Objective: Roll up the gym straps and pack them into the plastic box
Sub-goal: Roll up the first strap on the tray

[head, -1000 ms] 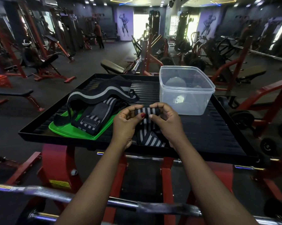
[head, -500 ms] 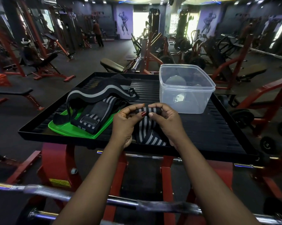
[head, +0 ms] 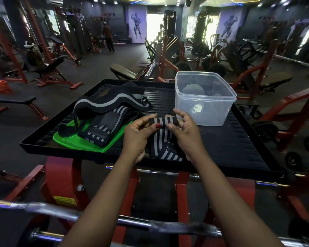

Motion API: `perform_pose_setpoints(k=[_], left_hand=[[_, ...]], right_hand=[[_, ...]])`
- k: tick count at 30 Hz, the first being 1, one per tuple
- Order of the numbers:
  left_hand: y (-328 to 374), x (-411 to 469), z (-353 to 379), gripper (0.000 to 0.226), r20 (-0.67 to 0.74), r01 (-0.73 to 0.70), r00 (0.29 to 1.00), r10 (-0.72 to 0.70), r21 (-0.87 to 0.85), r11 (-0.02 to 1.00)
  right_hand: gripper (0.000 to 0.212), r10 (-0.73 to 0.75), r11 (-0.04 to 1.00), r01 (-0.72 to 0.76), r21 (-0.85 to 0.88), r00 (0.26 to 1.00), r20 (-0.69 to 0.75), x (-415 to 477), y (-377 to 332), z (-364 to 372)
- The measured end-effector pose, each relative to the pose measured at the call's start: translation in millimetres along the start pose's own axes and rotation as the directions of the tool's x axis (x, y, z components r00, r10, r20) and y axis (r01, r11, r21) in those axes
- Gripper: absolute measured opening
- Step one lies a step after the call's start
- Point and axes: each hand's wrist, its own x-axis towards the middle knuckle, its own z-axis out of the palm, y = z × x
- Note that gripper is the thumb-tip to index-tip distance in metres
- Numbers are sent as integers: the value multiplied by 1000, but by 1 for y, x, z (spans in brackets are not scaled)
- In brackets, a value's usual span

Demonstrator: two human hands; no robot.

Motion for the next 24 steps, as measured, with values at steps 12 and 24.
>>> perform_pose_setpoints(k=[12,24], left_hand=[[1,1,0,45,25,-24,999,25,-38,999],[-4,1,2,32,22,-57,998,54,132,990]], right_hand=[[46,21,985,-18,-171,1000,16,4,11,-4],[21,2,1000,-2,10,1000,-3,-1,2,0]])
